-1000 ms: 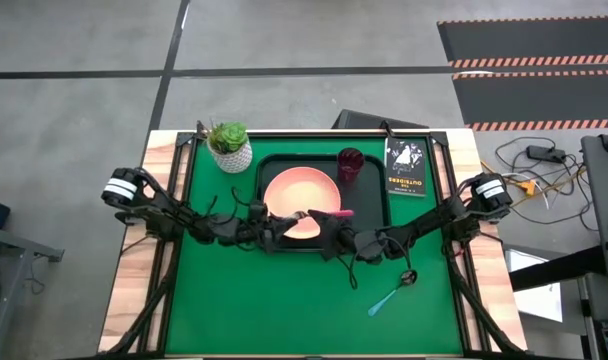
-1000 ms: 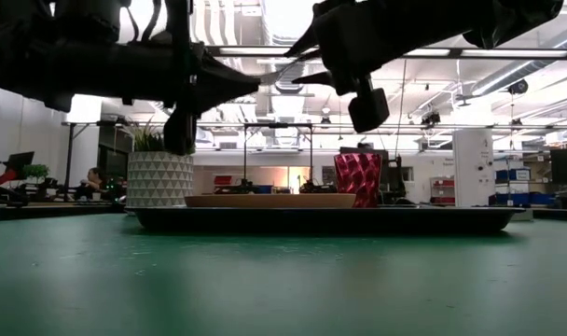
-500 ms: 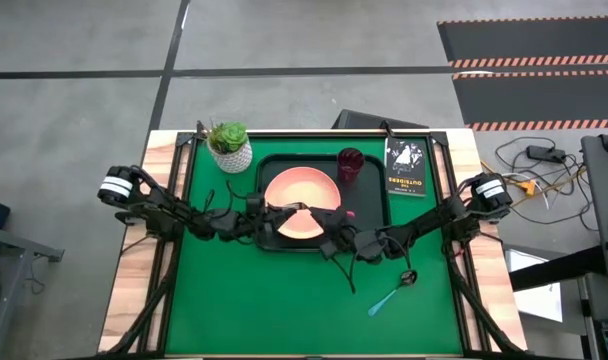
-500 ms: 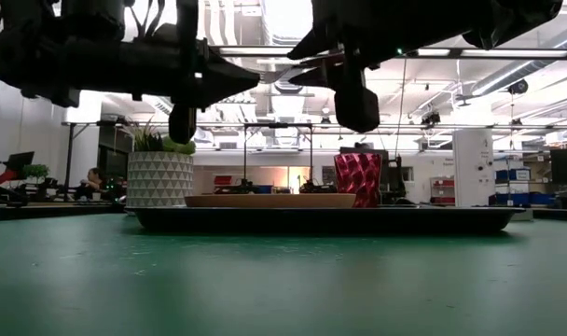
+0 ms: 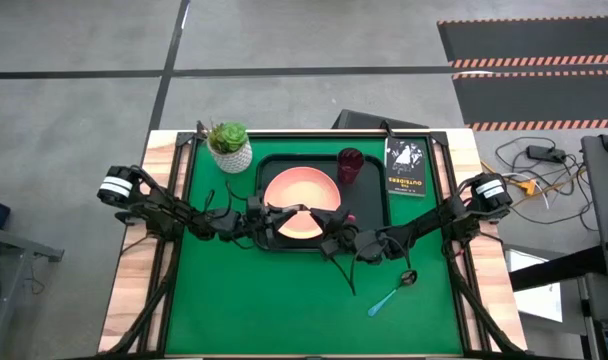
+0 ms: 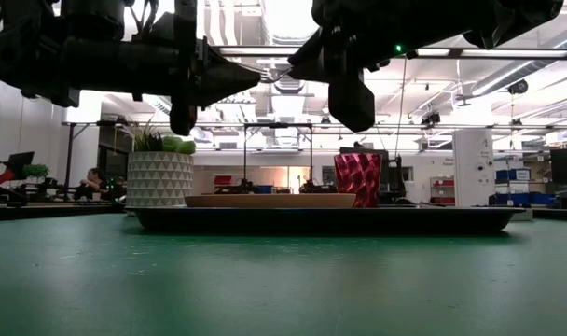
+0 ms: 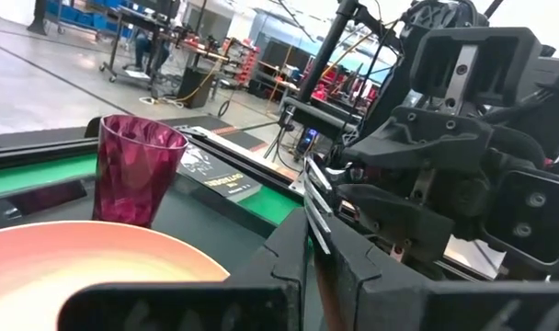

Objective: Pick and place plate/cup/fork/spoon on tray
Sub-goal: Put the pink fork on the dark green serving tray to the right of the orange plate

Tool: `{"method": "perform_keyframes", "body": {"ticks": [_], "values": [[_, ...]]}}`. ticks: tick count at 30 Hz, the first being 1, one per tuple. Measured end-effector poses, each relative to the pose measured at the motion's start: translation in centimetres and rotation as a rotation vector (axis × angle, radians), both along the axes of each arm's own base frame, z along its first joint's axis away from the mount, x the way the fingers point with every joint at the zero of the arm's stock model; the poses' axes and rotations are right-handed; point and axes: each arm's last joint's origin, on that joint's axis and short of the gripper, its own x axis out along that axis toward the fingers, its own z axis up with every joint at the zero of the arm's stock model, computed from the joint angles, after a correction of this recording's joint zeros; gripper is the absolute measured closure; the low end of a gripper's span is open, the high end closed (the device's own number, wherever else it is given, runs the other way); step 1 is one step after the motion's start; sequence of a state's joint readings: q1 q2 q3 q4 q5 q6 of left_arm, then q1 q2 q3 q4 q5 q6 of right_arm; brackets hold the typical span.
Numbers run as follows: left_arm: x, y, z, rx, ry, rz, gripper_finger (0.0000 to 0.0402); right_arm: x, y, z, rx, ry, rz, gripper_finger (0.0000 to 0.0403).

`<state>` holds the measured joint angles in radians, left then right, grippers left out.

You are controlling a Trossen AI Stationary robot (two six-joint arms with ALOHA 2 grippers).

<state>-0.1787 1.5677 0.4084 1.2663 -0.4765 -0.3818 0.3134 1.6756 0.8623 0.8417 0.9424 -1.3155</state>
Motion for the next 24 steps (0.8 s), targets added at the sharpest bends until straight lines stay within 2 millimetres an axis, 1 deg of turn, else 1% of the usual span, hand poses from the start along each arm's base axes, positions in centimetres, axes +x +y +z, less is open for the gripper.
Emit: {"method": "perform_keyframes", "body": {"ticks": [5, 12, 20, 24], "values": [[0.06, -0.14, 0.02, 0.004, -0.001, -0.05, 0.0401, 0.01, -0.06, -0.06, 0.014, -0.005, -0.002, 0.0354], [0.04, -0.16, -0.1, 0.005, 0.007, -0.059, 0.0401, -0.04, -0.08, -0.44, 0.04, 0.012, -0.006, 0.0355], [0.04, -0.19, -0.11, 0.012, 0.01, -0.065, 0.0401, -0.06, -0.09, -0.53, 0.055, 0.01, -0.008, 0.0373], [0.04, -0.2, -0.09, 0.006, 0.007, -0.065, 0.0401, -0.04, -0.2, -0.57, 0.089, -0.013, -0.014, 0.0374]]}}
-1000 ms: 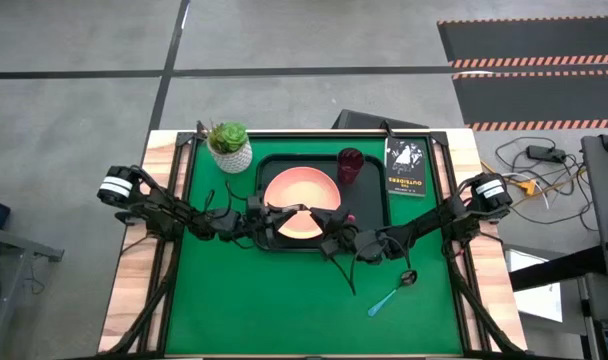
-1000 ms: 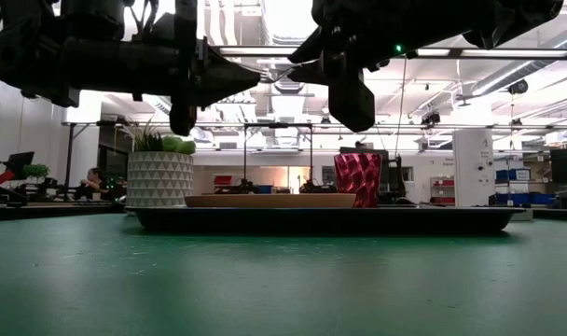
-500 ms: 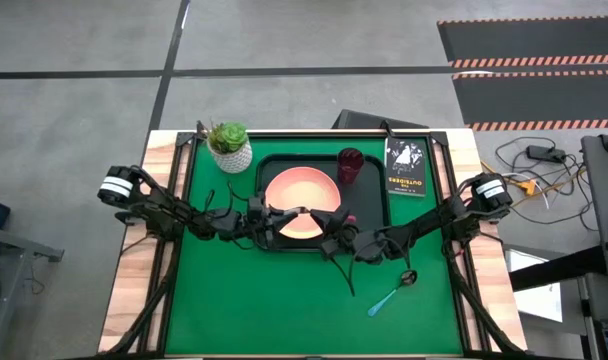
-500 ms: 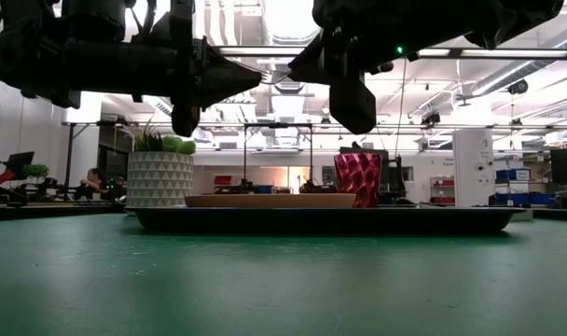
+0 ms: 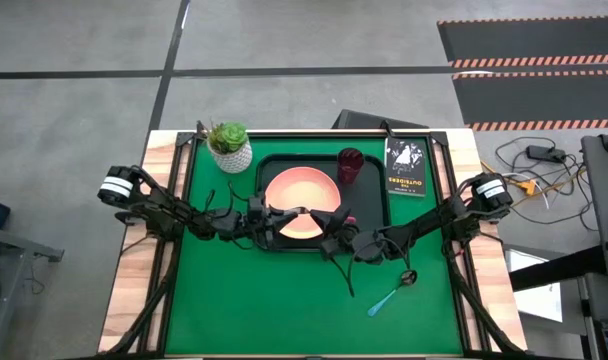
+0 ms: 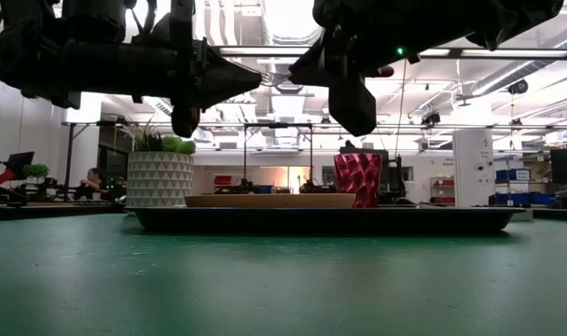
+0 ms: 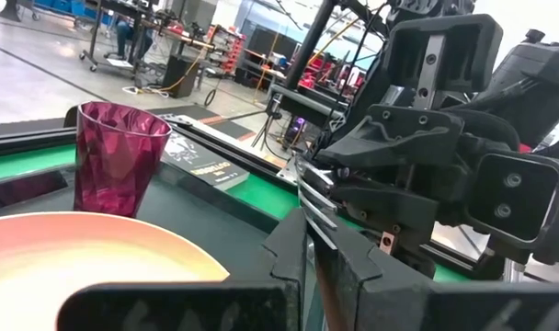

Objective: Pick and place plate/cup/fork/spoon on tray
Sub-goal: Put the pink fork on the dark green serving tray to the right of the orange plate

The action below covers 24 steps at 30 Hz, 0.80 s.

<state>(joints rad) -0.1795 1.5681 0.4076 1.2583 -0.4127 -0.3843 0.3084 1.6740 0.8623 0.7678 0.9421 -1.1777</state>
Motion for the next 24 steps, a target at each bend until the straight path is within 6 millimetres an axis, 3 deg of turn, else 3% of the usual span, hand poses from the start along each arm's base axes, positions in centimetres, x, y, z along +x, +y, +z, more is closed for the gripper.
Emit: {"method": "perform_keyframes", "body": {"ticks": [12, 18, 24], "values": [[0.0, 0.0, 0.2, -0.006, -0.016, 0.008, 0.0388, 0.0, -0.1, 0.0, 0.119, -0.092, -0.04, 0.0374], [0.0, 0.0, 0.2, 0.006, -0.016, 0.006, 0.0306, -0.1, -0.3, 0.0, 0.169, -0.141, -0.091, 0.0375], [-0.4, 0.1, 1.3, 0.158, -0.016, 0.021, 0.0227, -0.5, -0.9, 0.1, 0.273, -0.309, -0.29, 0.0375]]}}
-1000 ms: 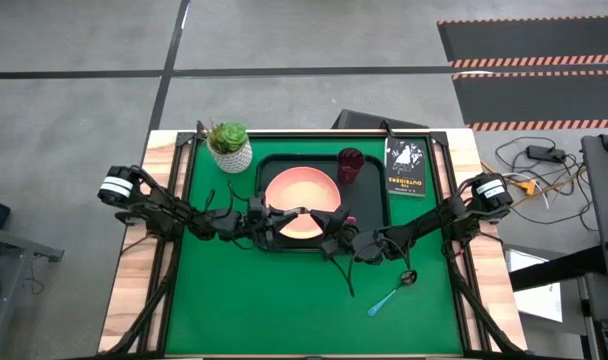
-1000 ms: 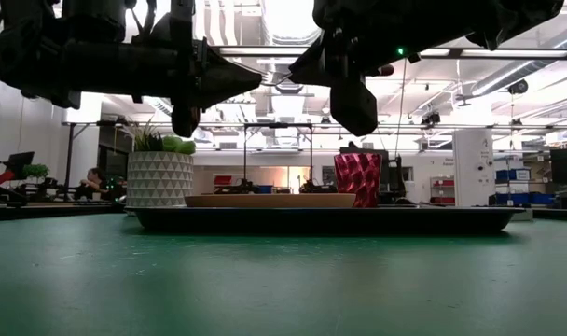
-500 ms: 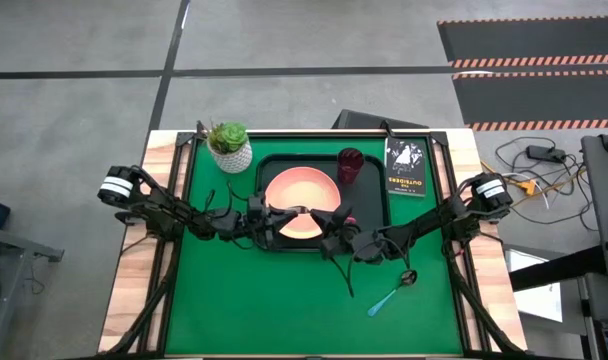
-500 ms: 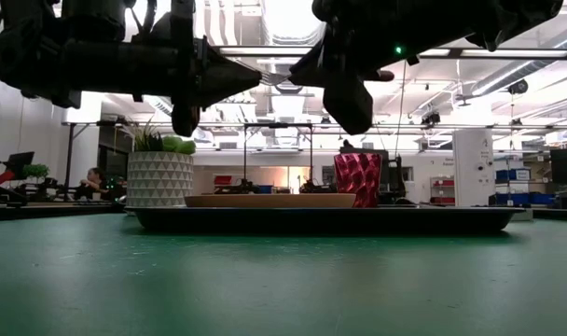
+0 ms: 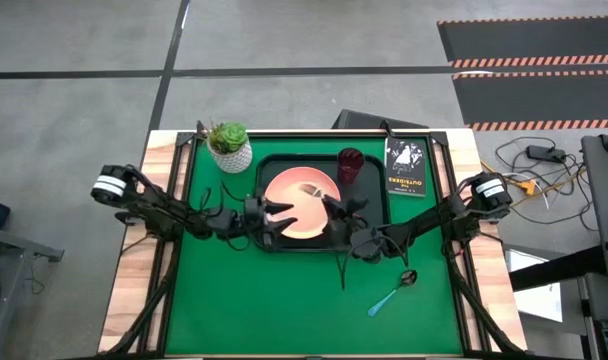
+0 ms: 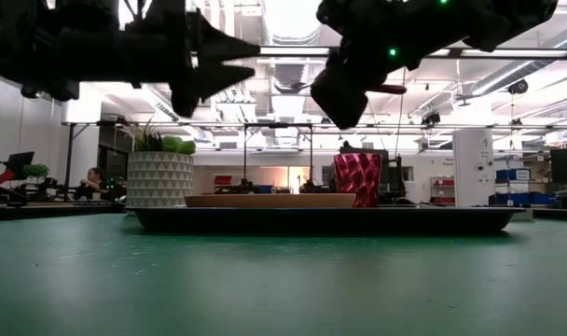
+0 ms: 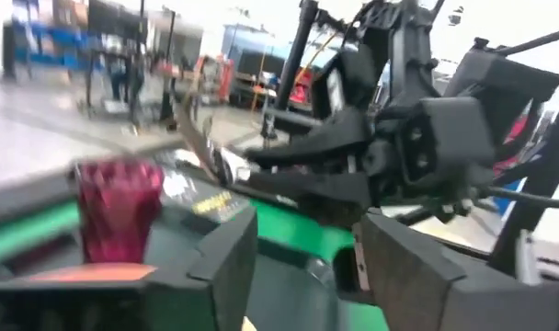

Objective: Pick and place plate/cup/fork/spoon on tray
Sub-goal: Put the pink fork on the dark green serving tray to the right of the orange plate

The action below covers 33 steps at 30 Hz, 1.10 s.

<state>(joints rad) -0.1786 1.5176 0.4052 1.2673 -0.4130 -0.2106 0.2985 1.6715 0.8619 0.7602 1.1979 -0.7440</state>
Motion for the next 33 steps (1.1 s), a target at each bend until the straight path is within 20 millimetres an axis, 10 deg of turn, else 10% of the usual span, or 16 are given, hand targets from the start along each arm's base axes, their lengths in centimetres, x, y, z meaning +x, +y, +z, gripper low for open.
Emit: {"method": "perform_keyframes", "body": {"ticks": [10, 22, 33], "values": [[-3.6, 0.8, 4.2, 0.296, -0.037, 0.136, 0.02, -0.6, -0.8, 0.8, 0.272, -0.353, -0.094, 0.0375], [-7.6, 1.7, 4.6, 0.24, -0.06, 0.173, 0.02, -6.3, -9.2, 2.8, 1.261, -0.309, -0.198, 0.0375], [-8.2, 1.8, 5.4, 0.243, -0.098, 0.182, 0.02, -9.0, -6.8, 0.1, 1.343, -0.429, -0.642, 0.0373]]}}
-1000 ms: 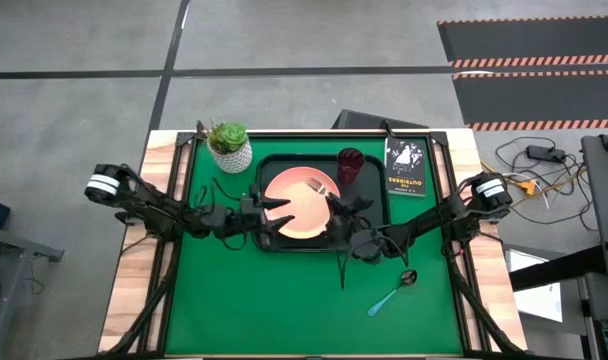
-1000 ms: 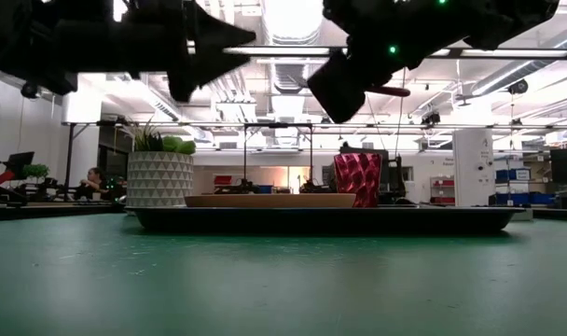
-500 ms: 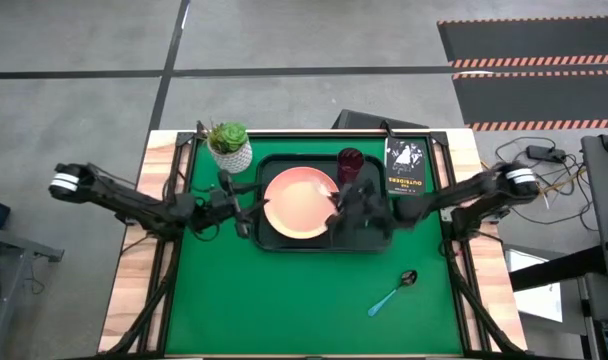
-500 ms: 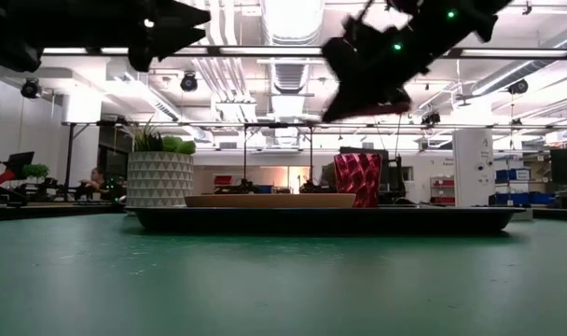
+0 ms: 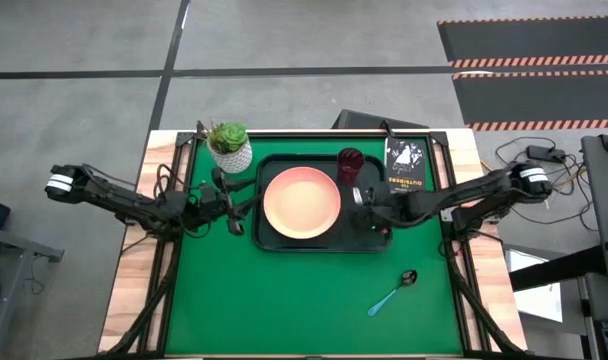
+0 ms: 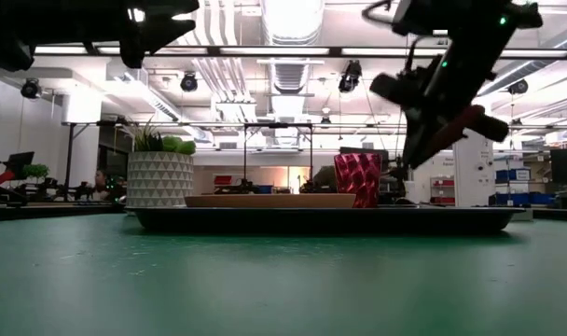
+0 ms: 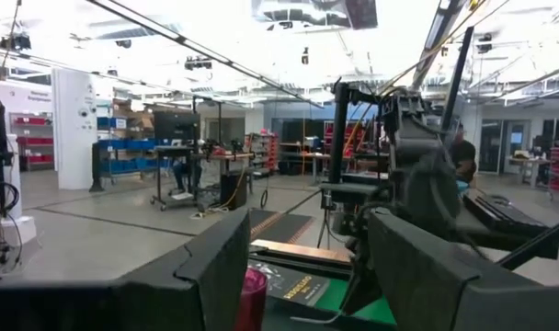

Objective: Pick and place plate/cup/fork/spoon on tray
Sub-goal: Put the pink fork on the dark green serving tray to the right of the orange plate, then put the blue spoon on the dark green serving tray to the right of the orange plate

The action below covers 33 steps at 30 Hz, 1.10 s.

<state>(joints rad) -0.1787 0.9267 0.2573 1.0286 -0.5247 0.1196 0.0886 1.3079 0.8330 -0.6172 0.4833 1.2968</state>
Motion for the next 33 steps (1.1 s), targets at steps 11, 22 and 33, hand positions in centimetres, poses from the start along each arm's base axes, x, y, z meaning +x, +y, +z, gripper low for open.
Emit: {"method": "perform_keyframes", "body": {"ticks": [11, 22, 33], "values": [[0.1, 0.0, -0.1, 0.046, 0.024, 0.015, 0.02, 1.5, -0.6, -5.7, -0.16, 0.189, -0.177, 0.0374], [0.1, 0.0, -0.1, 0.046, 0.024, 0.02, 0.02, 1.8, -1.1, -8.6, -0.285, 0.256, -0.234, 0.0367], [0.1, 0.0, -0.2, 0.045, 0.027, 0.02, 0.02, 1.8, -0.9, -8.9, -0.223, 0.247, -0.272, 0.0306]]}}
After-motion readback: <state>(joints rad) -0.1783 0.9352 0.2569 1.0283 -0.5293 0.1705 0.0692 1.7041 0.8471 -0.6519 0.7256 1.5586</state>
